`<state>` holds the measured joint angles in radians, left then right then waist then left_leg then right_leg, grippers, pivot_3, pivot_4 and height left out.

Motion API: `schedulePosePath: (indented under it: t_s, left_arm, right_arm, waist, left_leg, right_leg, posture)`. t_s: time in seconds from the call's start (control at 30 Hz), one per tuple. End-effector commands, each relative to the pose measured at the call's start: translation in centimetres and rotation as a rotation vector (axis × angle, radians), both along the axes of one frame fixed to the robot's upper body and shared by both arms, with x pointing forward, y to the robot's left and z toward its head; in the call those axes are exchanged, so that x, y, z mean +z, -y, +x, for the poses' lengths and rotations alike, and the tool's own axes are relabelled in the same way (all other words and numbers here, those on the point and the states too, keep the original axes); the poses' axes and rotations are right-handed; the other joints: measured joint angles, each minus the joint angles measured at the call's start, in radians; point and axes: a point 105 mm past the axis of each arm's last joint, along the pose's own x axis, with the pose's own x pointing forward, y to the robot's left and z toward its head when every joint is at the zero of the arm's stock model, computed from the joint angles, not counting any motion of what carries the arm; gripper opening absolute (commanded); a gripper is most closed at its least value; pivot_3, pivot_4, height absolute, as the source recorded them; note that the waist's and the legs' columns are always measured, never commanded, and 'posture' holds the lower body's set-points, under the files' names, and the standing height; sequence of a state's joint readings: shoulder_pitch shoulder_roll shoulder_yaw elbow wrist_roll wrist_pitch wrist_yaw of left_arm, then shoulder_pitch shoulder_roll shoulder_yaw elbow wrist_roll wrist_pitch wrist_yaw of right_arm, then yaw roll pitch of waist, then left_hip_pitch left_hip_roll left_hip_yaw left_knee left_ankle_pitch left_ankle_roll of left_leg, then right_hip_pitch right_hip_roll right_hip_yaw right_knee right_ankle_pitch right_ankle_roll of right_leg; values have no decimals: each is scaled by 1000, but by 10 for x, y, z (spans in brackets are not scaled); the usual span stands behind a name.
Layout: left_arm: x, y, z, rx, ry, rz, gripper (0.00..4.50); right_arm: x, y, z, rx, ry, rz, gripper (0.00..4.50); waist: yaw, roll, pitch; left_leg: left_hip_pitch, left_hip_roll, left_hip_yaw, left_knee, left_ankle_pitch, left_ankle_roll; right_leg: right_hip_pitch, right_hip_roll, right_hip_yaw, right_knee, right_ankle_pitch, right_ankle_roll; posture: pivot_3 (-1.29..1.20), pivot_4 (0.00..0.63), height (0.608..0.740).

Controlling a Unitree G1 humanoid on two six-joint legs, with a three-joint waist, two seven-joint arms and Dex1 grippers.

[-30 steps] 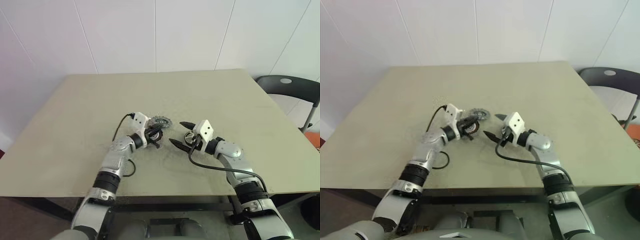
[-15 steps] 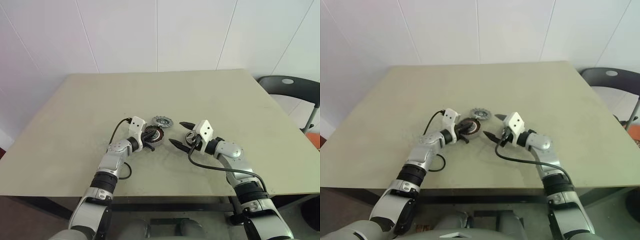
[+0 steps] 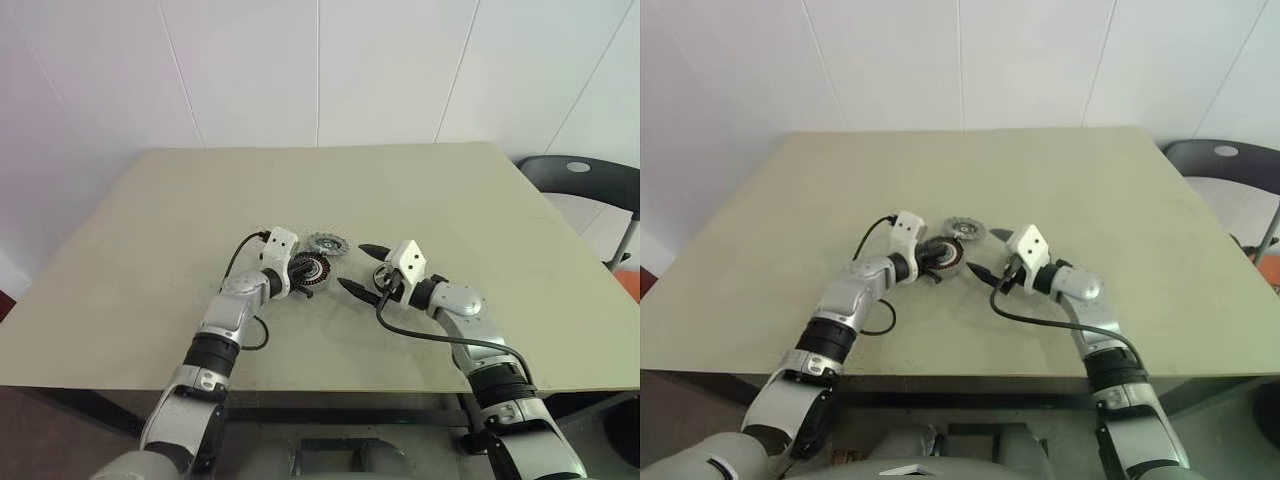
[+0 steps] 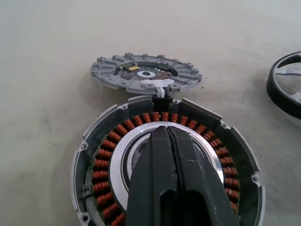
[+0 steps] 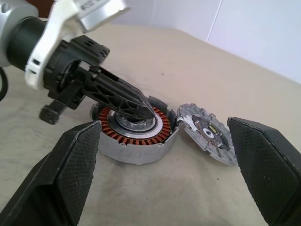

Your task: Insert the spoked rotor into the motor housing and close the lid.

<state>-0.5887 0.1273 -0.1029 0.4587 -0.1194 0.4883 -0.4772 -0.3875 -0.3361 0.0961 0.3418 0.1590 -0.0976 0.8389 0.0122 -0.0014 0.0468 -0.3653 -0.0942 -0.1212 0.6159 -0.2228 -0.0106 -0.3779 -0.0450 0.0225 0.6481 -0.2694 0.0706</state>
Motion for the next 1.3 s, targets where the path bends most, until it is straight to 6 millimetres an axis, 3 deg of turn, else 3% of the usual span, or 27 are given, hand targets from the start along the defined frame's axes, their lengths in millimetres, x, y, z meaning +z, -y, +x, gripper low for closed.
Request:
schedulePosePath:
  t_s: [0.03, 0.2, 0.33, 0.43, 0.63, 0.8, 0.9, 1.1, 1.23, 1.3]
  left_arm:
    - [-22, -7, -8, 17, -74, 27, 39]
    - [19, -6, 4, 23, 133, -113, 39]
    - [59, -15, 10, 37, 276, -277, 39]
    - [72, -17, 7, 8, 336, -324, 39]
    - [62, -6, -5, -70, 292, -322, 39]
    - [10, -9, -8, -30, 82, -153, 39]
    - [-2, -11, -10, 2, 23, -128, 39]
    - [18, -13, 0, 34, 109, -175, 39]
    - [64, -7, 2, 8, 282, -348, 39]
    - [77, -5, 0, -10, 328, -395, 39]
  right_arm:
    - [12, -2, 2, 4, 51, 12, 4500]
    - [12, -2, 3, 0, 52, 12, 4500]
    - [12, -3, 4, -2, 54, 12, 4500]
    - [12, -3, 5, -2, 55, 12, 4500]
    - [12, -3, 5, -1, 55, 10, 4500]
    - [12, -2, 6, -3, 59, 8, 4500]
    - [13, -2, 6, -4, 62, 7, 4500]
    - [13, -2, 6, -5, 63, 8, 4500]
    - [13, -2, 6, -6, 62, 9, 4500]
    - [12, -2, 6, -7, 61, 8, 4500]
  waist:
    - [-3, 0, 0]
    - [-3, 0, 1]
    - [0, -1, 1]
    - [0, -1, 1]
    - [0, -1, 1]
    - [-1, -1, 1]
    - [0, -1, 1]
    - [-1, -1, 1]
    - [1, -1, 1]
    - [1, -1, 1]
  left_leg:
    - [4, 0, 0, -1, 0, -1]
    - [7, 1, 0, -3, -1, -1]
    - [-6, 1, 0, -1, 1, 1]
    - [-11, 0, 1, -2, 1, 2]
    - [-10, 0, 1, -3, 1, 2]
    - [-9, 0, 1, -2, 1, 2]
    - [-10, 0, 2, -2, 1, 2]
    - [-9, 1, 1, -2, 1, 2]
    - [-10, 1, 1, -2, 1, 2]
    - [-11, 1, 1, -2, 1, 2]
  right_leg:
    - [4, 0, 0, -1, -1, -2]
    - [6, 0, 0, -3, -2, -2]
    - [-7, 0, 0, -2, 1, 0]
    - [-13, 0, 1, -1, 4, -2]
    - [-12, 0, 1, -1, 3, -3]
    - [-11, 0, 1, -1, 3, -2]
    - [-12, 1, 1, -1, 3, -2]
    - [-11, 0, 1, -1, 3, -1]
    - [-12, 0, 1, -1, 3, -2]
    - [-12, 0, 1, -1, 3, -3]
  posture:
    - [0, 0, 740]
    - [0, 0, 740]
    - [0, 0, 740]
    - [0, 0, 740]
    - [0, 0, 740]
    - [0, 0, 740]
    - [0, 0, 740]
    - [0, 0, 740]
    - [0, 0, 740]
    - [0, 0, 740]
